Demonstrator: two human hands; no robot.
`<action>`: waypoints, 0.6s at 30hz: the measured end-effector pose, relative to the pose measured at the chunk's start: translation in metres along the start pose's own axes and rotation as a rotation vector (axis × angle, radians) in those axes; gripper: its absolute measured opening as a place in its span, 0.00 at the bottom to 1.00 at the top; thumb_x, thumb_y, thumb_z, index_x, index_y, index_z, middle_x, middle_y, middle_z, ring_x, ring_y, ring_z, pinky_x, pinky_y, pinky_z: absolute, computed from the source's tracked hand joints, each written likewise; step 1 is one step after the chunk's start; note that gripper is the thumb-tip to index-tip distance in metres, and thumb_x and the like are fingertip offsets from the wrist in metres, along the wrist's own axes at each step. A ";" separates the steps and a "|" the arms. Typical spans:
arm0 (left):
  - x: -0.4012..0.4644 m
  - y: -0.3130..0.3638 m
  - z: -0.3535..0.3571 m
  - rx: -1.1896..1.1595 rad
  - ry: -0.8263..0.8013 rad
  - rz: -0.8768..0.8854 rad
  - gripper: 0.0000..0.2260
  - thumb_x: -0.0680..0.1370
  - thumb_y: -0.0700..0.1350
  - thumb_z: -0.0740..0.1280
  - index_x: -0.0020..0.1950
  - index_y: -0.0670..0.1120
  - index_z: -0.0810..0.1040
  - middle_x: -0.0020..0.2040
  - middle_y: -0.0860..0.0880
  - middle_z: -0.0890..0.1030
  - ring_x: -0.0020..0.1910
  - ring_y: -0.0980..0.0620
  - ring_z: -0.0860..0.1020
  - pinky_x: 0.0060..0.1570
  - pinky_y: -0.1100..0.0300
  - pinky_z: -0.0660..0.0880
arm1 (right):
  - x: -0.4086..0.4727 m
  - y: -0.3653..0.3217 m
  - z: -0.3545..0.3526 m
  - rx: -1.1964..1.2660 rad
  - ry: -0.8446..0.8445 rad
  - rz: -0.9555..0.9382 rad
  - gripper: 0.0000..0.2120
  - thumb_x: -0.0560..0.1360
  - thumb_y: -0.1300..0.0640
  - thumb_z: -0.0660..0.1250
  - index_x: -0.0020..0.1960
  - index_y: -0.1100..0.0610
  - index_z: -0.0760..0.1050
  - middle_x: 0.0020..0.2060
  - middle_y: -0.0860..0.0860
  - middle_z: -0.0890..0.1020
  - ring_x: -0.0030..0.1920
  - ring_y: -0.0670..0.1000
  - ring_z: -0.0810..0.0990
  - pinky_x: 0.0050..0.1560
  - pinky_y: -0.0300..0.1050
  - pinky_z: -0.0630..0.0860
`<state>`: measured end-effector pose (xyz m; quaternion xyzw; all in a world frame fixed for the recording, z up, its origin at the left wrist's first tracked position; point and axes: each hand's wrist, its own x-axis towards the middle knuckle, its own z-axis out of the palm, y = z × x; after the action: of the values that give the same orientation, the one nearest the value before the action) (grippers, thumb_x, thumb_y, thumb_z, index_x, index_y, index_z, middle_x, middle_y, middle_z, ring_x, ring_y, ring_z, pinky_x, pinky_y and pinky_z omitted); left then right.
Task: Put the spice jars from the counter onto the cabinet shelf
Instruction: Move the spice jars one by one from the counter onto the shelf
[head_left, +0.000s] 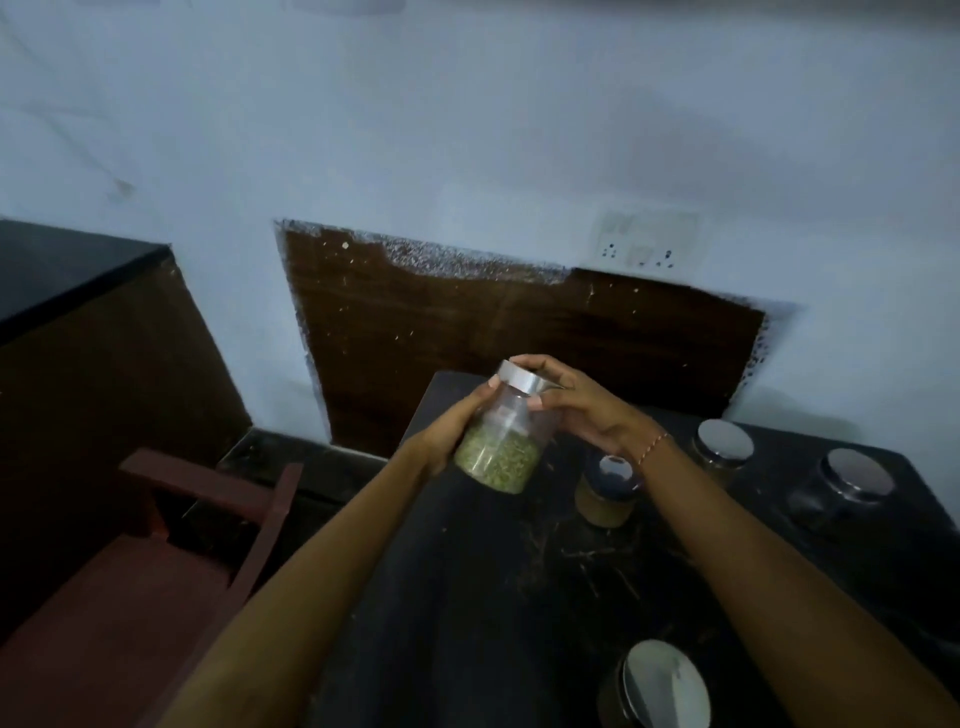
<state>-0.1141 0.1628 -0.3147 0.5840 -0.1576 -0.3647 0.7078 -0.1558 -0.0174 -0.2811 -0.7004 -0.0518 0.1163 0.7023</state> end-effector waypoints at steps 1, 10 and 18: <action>0.006 0.001 0.002 -0.069 -0.031 -0.016 0.22 0.70 0.60 0.60 0.58 0.49 0.74 0.51 0.46 0.82 0.48 0.50 0.82 0.45 0.56 0.80 | 0.002 -0.002 -0.002 0.022 0.043 -0.012 0.24 0.67 0.59 0.69 0.61 0.49 0.71 0.58 0.54 0.75 0.55 0.53 0.78 0.52 0.47 0.77; 0.041 0.009 0.024 -0.033 0.167 0.160 0.25 0.74 0.55 0.65 0.67 0.45 0.69 0.60 0.42 0.78 0.56 0.45 0.79 0.55 0.48 0.77 | 0.001 0.011 -0.002 -0.211 0.414 0.024 0.35 0.70 0.44 0.69 0.72 0.48 0.57 0.64 0.52 0.72 0.60 0.51 0.75 0.57 0.49 0.76; 0.051 0.024 0.025 -0.066 0.140 0.171 0.17 0.80 0.55 0.54 0.55 0.50 0.79 0.51 0.48 0.82 0.51 0.51 0.80 0.46 0.59 0.77 | -0.002 0.006 0.001 -0.009 0.470 -0.052 0.36 0.69 0.62 0.72 0.70 0.49 0.58 0.59 0.50 0.74 0.57 0.50 0.76 0.54 0.49 0.77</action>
<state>-0.0874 0.1102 -0.2960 0.5687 -0.1450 -0.2661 0.7647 -0.1583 -0.0169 -0.2864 -0.7098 0.0946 -0.0683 0.6947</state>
